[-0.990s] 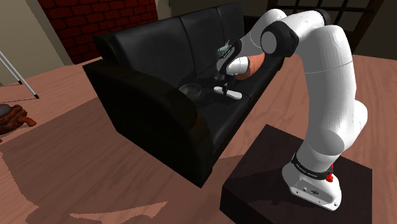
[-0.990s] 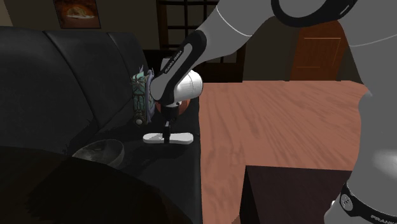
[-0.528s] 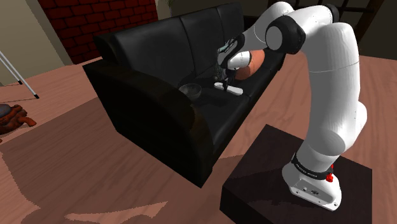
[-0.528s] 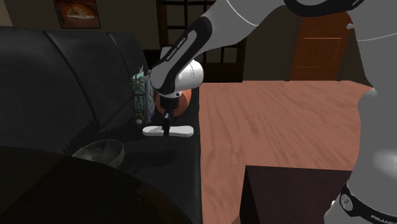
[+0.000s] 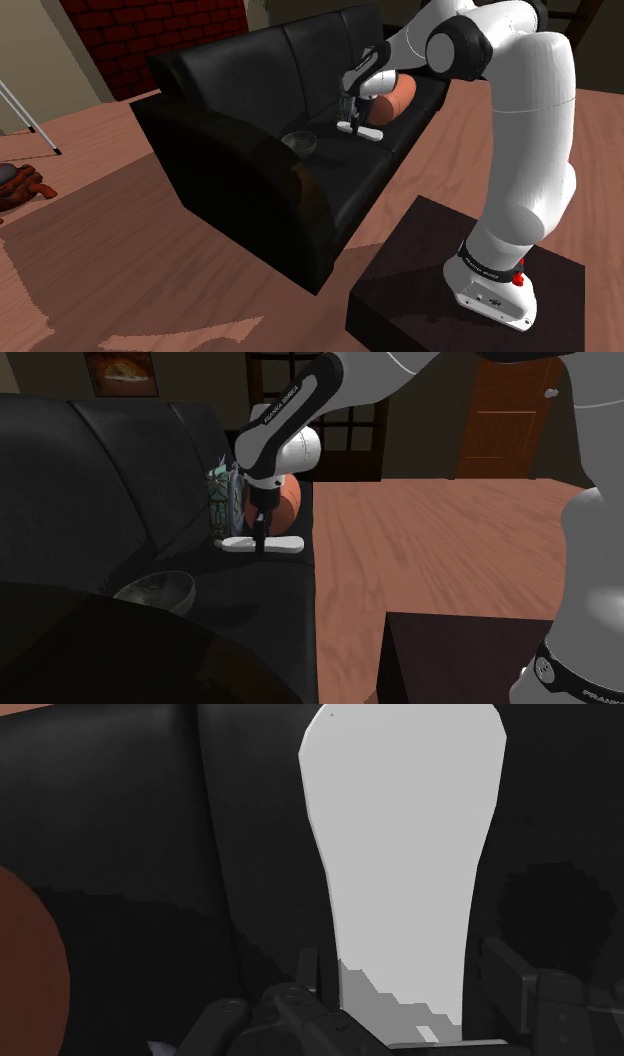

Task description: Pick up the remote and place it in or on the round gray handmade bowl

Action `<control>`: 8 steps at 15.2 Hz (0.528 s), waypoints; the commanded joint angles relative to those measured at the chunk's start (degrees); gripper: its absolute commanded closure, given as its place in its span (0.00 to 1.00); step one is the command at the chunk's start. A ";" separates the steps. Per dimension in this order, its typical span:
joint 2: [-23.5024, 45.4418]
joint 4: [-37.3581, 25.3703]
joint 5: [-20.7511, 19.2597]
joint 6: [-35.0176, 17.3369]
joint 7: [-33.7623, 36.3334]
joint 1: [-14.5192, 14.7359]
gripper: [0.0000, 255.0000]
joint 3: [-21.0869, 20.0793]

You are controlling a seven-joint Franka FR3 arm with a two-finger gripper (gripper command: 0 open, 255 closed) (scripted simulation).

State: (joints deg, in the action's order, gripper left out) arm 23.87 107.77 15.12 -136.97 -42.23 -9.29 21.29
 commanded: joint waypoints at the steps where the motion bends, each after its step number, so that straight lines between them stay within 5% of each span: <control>1: -0.97 -0.25 -0.58 1.14 0.43 0.25 1.00 0.32; 8: -3.83 -1.91 -2.43 5.43 1.76 0.87 1.00 1.23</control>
State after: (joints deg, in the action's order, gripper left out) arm 20.42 106.27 12.98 -132.29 -40.74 -8.54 22.41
